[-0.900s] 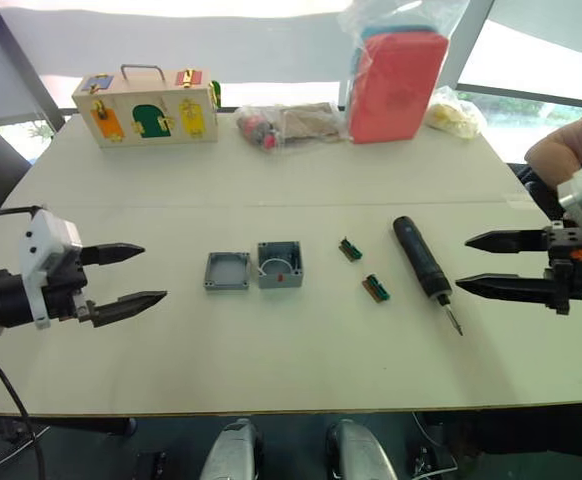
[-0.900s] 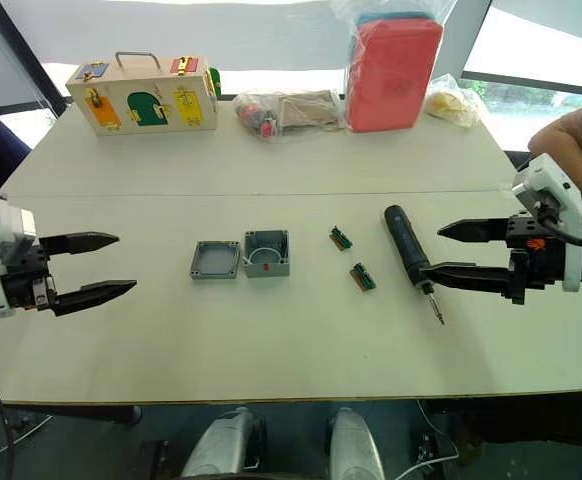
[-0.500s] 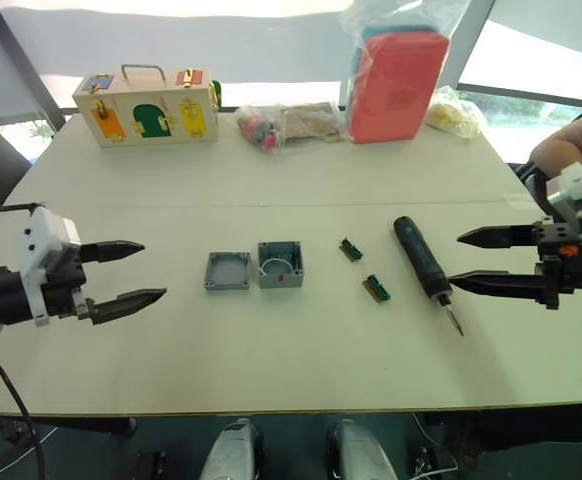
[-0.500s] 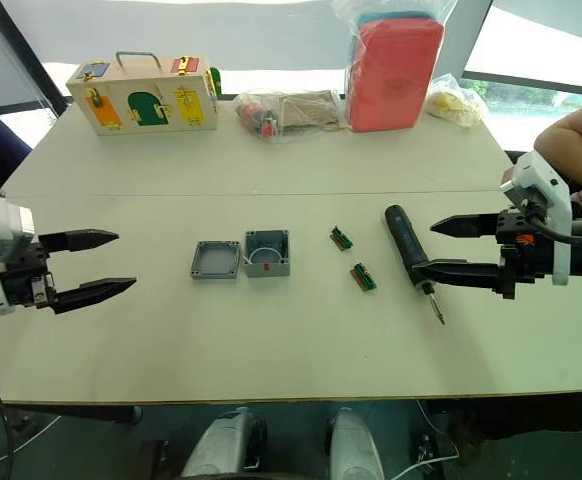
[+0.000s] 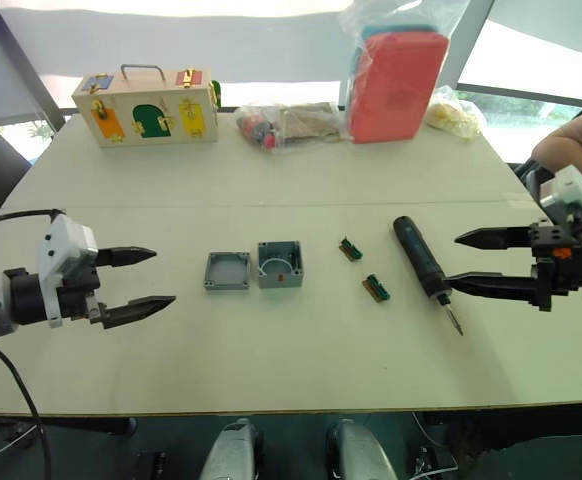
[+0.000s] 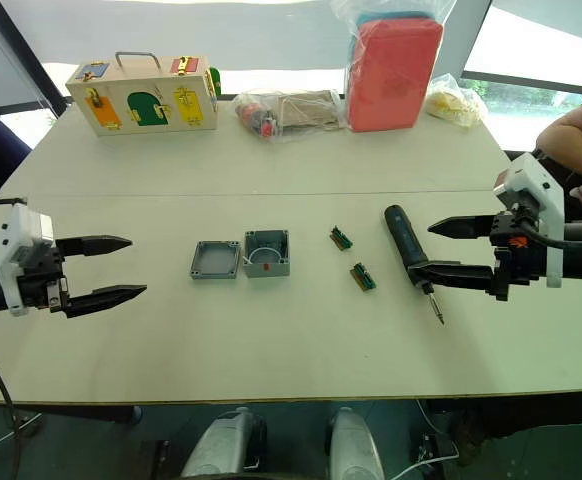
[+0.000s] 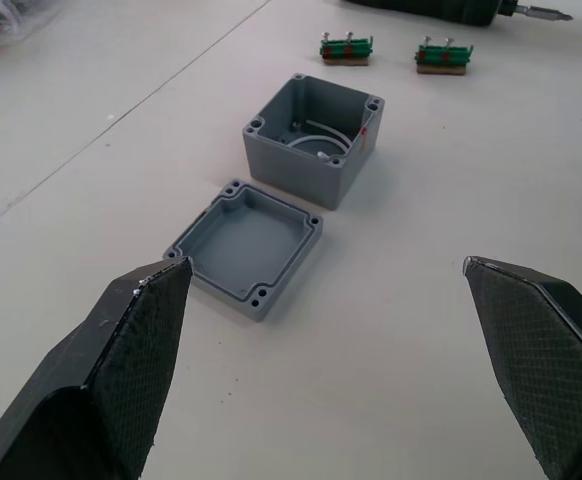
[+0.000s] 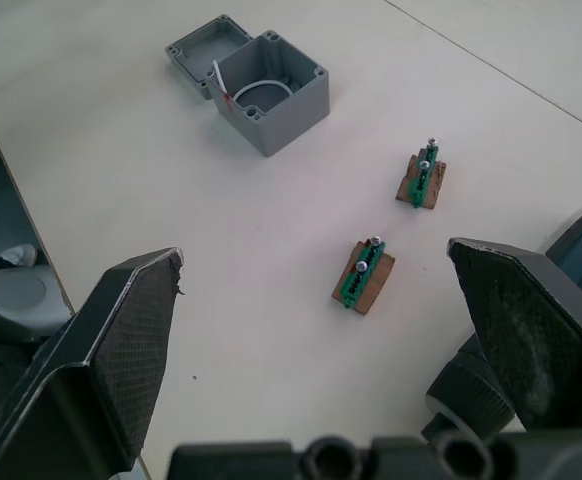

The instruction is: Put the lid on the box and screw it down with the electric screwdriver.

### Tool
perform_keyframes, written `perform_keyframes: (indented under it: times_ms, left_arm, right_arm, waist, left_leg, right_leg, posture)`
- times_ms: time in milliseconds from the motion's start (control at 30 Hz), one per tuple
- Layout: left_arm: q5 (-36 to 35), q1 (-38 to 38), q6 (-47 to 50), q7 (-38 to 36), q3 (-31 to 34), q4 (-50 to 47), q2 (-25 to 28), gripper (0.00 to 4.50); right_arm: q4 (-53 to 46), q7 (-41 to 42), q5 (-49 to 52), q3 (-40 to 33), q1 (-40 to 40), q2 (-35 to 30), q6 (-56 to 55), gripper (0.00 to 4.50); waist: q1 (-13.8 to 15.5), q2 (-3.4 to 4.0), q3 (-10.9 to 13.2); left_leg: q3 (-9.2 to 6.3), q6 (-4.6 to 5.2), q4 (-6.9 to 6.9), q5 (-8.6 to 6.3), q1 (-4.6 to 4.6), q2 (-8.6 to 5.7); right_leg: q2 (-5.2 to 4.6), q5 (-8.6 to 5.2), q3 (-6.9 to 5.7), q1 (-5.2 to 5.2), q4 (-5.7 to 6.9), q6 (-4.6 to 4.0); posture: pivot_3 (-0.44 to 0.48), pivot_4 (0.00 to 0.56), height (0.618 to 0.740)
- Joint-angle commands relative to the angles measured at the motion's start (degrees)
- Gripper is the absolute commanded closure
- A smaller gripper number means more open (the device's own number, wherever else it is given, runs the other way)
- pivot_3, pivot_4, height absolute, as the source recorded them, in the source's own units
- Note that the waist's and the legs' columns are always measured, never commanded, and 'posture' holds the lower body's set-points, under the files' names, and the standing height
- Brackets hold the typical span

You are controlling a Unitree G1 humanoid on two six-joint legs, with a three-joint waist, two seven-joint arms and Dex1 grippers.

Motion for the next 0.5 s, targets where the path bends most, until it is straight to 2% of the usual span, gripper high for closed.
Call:
perform_keyframes:
  times_ms: [33, 167, 267, 400, 500]
  left_arm:
    - [0.0, -2.1, -1.4, -1.1, 0.0, 0.1, 1.2, 0.05]
    - [0.7, -4.9, -2.2, -2.9, -1.6, 1.0, 2.4, 0.05]
    - [1.4, -8.5, -3.2, -3.3, -5.4, 2.0, 1.2, 0.05]
    - [4.6, -17.7, -5.9, -5.3, -15.4, 4.5, -1.6, 0.05]
    - [9.7, -26.8, -9.4, -6.3, -23.4, 9.9, -6.0, 0.05]
  right_arm:
    - [-2.9, -1.6, 1.8, -3.5, 0.7, 1.0, 1.1, 0.00]
    - [-5.3, -4.7, 3.9, -3.8, 0.6, 3.8, 2.2, 0.00]
    - [-7.9, -7.7, 4.8, -2.4, 0.9, 6.4, 2.6, 0.00]
    - [-12.0, -13.1, 8.2, 0.2, -0.8, 10.6, 3.7, 0.00]
    - [-15.7, -17.6, 7.6, 2.8, -1.1, 13.6, 3.0, 0.00]
  waist:
    - [0.1, -0.01, 0.0]
    - [0.0, -0.01, 0.0]
    - [0.1, -0.01, 0.0]
    - [0.2, -0.04, 0.0]
    - [0.1, -0.09, 0.0]
  left_leg:
    - [0.00, 0.00, 0.00, 0.00, 0.00, 0.00]
    - [0.00, 0.00, 0.01, 0.00, 0.00, -0.01]
    - [0.00, 0.00, 0.01, 0.00, 0.00, -0.02]
    - [-0.03, 0.00, 0.03, 0.00, 0.00, -0.05]
    - [-0.05, 0.00, 0.07, 0.01, 0.00, -0.16]
  right_leg:
    - [0.00, 0.00, 0.00, 0.01, 0.00, 0.00]
    - [0.01, 0.01, 0.00, 0.02, 0.01, 0.01]
    - [0.02, 0.01, 0.00, 0.02, 0.02, 0.01]
    - [0.04, 0.02, 0.00, 0.08, 0.02, 0.03]
    - [0.09, 0.10, 0.00, 0.11, 0.04, 0.17]
  posture:
    - [0.000, 0.150, 0.730]
    - [0.000, 0.150, 0.730]
    - [0.000, 0.150, 0.730]
    - [0.000, 0.150, 0.730]
    - [0.000, 0.150, 0.730]
